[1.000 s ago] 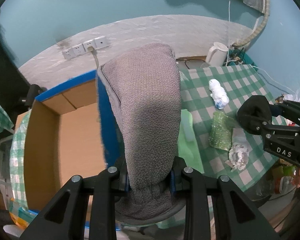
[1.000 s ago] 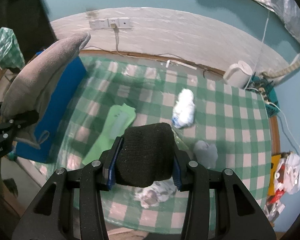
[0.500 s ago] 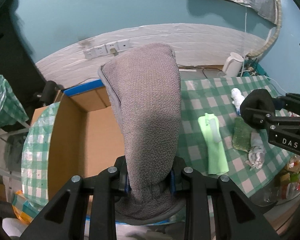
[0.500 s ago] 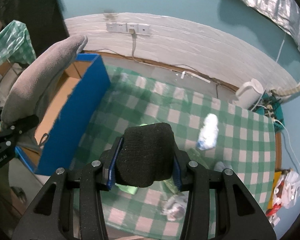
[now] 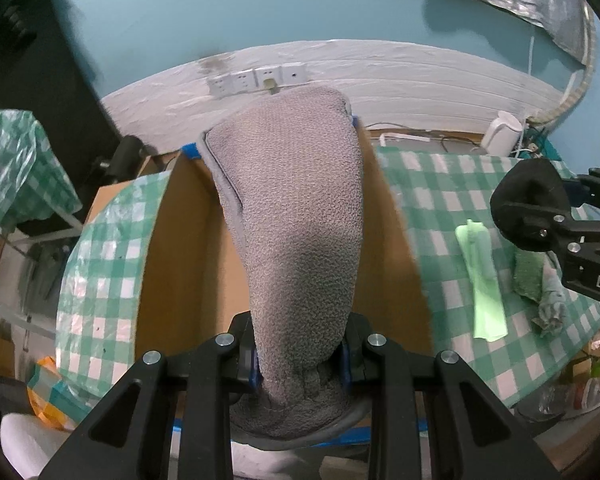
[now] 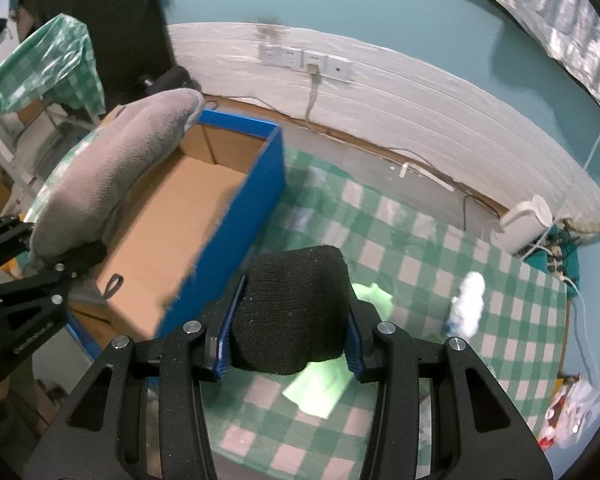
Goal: Organize soft objects
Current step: 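Carry the grey towel and black pad into the cardboard box and release both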
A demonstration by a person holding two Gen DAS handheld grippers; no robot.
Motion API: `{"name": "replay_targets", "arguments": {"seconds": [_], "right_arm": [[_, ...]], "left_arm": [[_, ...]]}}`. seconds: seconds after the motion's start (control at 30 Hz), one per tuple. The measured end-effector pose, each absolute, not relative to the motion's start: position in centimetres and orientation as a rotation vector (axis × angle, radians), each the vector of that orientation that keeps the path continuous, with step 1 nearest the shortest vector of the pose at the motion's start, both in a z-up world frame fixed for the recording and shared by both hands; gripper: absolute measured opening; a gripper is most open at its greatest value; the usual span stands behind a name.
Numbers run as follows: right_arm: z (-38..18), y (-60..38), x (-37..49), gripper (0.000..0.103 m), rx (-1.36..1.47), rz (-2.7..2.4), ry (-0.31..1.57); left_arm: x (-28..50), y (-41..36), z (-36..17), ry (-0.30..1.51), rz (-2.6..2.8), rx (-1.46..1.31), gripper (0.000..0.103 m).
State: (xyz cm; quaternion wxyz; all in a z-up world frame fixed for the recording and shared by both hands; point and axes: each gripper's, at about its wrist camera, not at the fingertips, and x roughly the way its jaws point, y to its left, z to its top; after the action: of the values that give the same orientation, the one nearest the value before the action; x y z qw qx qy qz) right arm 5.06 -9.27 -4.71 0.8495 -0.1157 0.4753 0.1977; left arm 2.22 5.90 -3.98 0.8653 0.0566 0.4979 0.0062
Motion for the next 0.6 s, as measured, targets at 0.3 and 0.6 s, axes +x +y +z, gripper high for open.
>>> {"name": "replay_targets", "arguments": {"seconds": [0.3,0.6], "right_arm": [[-5.4,-4.1,5.6,0.043,-0.284,0.485,1.017],[-7.0,-0.1,5.7,0.043,-0.323,0.548,1.056]], "left_arm": [[2.2,9.6,-5.6,1.076,0.065,0.089,0.028],[2.6,11.4,-7.1,1.118,0.089,0.083,0.03]]}}
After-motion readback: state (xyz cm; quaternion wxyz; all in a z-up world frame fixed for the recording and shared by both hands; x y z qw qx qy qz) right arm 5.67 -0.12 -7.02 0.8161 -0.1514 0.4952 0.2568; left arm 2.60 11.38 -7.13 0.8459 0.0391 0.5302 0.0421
